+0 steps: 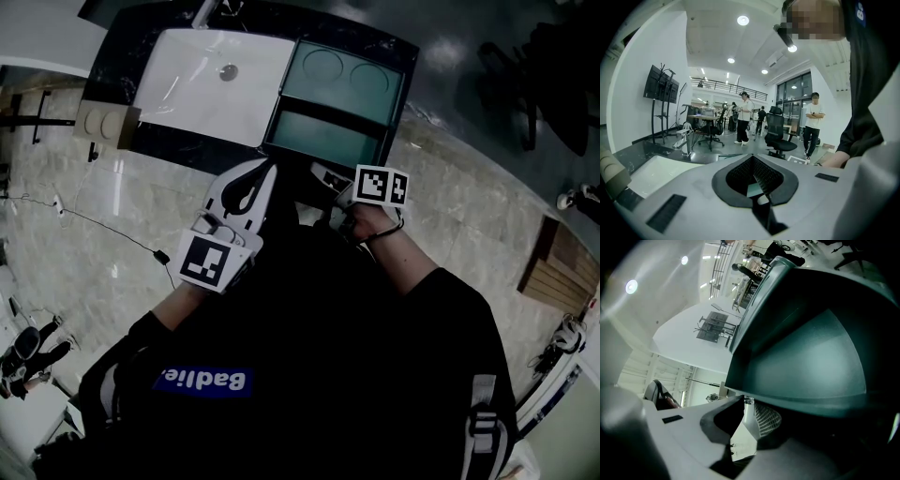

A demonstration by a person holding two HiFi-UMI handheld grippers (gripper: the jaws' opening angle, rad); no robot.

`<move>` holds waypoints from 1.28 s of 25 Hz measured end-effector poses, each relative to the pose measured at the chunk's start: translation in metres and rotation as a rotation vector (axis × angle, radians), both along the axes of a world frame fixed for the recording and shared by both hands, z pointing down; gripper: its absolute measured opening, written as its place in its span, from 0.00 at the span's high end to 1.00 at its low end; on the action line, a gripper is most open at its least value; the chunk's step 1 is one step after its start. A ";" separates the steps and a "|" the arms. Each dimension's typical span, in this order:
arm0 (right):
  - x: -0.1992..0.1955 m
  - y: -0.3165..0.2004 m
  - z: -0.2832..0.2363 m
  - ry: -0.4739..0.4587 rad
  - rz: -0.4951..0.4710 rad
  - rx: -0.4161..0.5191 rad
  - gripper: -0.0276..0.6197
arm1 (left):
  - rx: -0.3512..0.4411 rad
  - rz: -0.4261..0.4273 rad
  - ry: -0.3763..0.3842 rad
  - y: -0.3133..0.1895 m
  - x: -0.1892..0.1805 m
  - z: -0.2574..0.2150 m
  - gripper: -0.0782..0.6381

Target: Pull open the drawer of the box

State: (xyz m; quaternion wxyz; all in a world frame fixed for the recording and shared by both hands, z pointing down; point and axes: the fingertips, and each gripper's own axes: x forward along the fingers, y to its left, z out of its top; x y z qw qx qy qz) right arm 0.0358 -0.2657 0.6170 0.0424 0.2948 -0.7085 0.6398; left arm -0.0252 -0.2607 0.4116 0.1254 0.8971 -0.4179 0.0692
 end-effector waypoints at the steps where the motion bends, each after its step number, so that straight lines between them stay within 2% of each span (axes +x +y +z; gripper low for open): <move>1: 0.000 0.001 0.001 0.001 -0.001 -0.003 0.86 | 0.001 -0.003 -0.002 0.001 0.000 0.000 0.90; 7: 0.002 0.004 0.013 -0.021 0.012 -0.033 0.86 | 0.013 -0.031 -0.022 0.009 -0.004 -0.005 0.90; 15: 0.011 0.018 0.004 -0.008 -0.017 0.006 0.85 | 0.016 -0.114 -0.071 0.038 -0.005 -0.014 0.90; 22: 0.015 0.037 -0.004 -0.053 -0.016 0.017 0.85 | 0.002 -0.153 -0.086 0.069 -0.009 -0.011 0.90; 27: -0.001 0.061 -0.020 -0.066 -0.024 0.051 0.85 | 0.043 -0.090 -0.052 0.077 -0.011 -0.017 0.90; 32: -0.003 0.071 -0.036 -0.007 0.091 0.107 0.85 | 0.074 -0.002 -0.004 0.086 -0.037 -0.020 0.90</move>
